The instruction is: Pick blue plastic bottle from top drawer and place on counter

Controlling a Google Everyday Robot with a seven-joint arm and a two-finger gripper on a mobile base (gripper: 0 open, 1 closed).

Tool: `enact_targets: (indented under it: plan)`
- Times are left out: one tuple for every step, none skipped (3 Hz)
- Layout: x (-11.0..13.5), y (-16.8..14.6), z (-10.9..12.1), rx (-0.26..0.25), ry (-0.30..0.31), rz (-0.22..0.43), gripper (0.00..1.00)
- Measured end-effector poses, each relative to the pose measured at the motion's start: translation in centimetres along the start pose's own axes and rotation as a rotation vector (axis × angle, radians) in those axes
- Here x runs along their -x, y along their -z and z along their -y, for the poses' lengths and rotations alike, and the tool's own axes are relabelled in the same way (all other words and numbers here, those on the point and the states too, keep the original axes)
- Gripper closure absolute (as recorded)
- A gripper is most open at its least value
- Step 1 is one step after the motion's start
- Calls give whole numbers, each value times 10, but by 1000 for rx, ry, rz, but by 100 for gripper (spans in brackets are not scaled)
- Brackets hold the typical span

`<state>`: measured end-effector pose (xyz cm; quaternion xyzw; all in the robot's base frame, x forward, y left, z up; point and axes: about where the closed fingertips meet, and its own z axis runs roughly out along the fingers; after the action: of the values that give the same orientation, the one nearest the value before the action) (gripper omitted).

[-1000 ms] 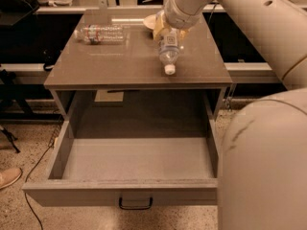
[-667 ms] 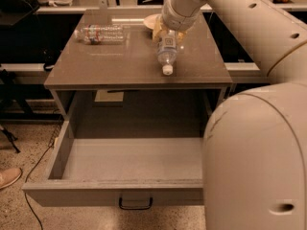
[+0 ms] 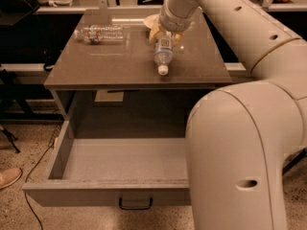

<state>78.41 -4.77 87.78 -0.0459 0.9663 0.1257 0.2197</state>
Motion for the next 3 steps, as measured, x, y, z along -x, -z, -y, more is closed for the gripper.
enact_targets:
  plan:
    - [3,-5,2,1,-7,-11,5]
    - [6,1,16,6,-39,4,0]
    - [9,16,39,7,-90,41,0]
